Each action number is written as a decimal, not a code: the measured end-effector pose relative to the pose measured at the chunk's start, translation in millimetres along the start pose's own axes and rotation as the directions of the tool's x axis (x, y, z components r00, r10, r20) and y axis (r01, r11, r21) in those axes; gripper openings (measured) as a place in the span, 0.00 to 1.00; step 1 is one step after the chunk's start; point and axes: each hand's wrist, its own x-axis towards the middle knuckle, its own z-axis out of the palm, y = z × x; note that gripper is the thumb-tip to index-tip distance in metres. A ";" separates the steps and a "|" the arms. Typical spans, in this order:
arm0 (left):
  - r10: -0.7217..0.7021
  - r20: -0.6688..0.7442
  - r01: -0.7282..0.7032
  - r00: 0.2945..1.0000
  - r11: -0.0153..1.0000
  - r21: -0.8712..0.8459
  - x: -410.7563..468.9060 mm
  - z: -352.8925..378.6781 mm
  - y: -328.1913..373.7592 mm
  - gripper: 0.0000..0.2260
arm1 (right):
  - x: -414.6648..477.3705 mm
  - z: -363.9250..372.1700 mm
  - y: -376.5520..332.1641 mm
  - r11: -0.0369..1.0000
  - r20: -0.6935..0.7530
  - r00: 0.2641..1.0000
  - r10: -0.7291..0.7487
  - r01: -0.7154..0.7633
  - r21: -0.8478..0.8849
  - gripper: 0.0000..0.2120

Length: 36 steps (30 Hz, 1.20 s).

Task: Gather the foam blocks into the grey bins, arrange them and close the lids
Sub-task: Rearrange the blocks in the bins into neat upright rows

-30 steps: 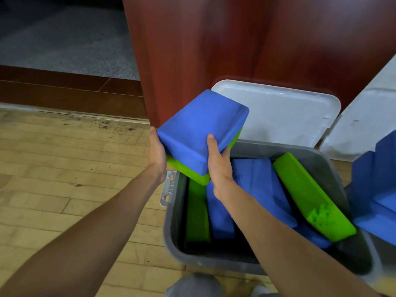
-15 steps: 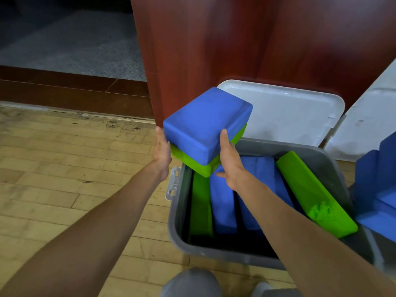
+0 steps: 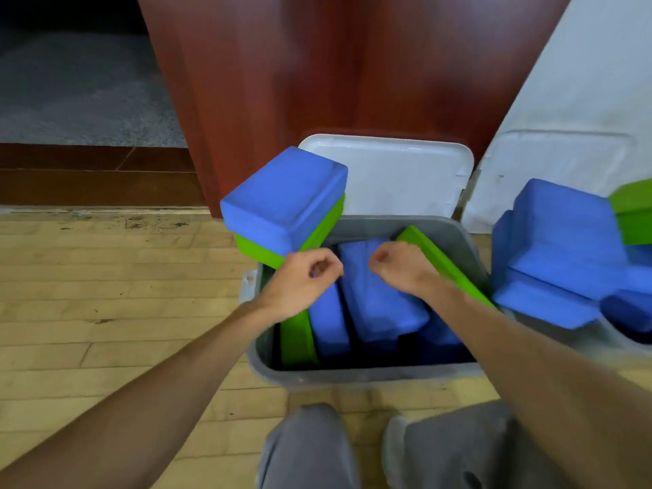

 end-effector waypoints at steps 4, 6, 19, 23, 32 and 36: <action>-0.096 0.339 -0.033 0.936 0.933 0.357 24.7 41.2 2.8 0.09 | -7.3 -18.1 50.8 0.935 -0.038 0.992 -0.122 0.102 -0.340 0.17; -0.159 0.368 -0.040 0.916 0.877 0.478 34.4 66.6 -3.0 0.12 | -12.6 -14.1 79.7 0.920 -0.047 0.997 -0.060 0.037 -0.391 0.32; -0.831 -0.076 0.833 0.551 0.553 0.005 46.0 158.9 -77.7 0.38 | 9.9 -17.5 144.8 0.973 -0.203 0.978 0.041 -0.085 -0.215 0.35; -0.852 -0.042 0.850 0.523 0.524 -0.046 45.6 168.9 -82.6 0.37 | 4.4 -31.3 134.9 0.990 -0.333 0.941 0.051 -0.091 -0.104 0.35; -0.841 0.067 0.745 0.537 0.435 -0.505 46.5 169.0 -79.0 0.25 | 0.9 -42.0 124.0 0.399 -0.106 0.875 0.472 -0.105 0.911 0.27; -0.826 0.209 0.729 0.524 0.308 -0.611 50.6 152.3 -70.6 0.17 | -2.0 -17.4 127.4 -0.055 0.226 0.909 0.350 -0.221 0.974 0.15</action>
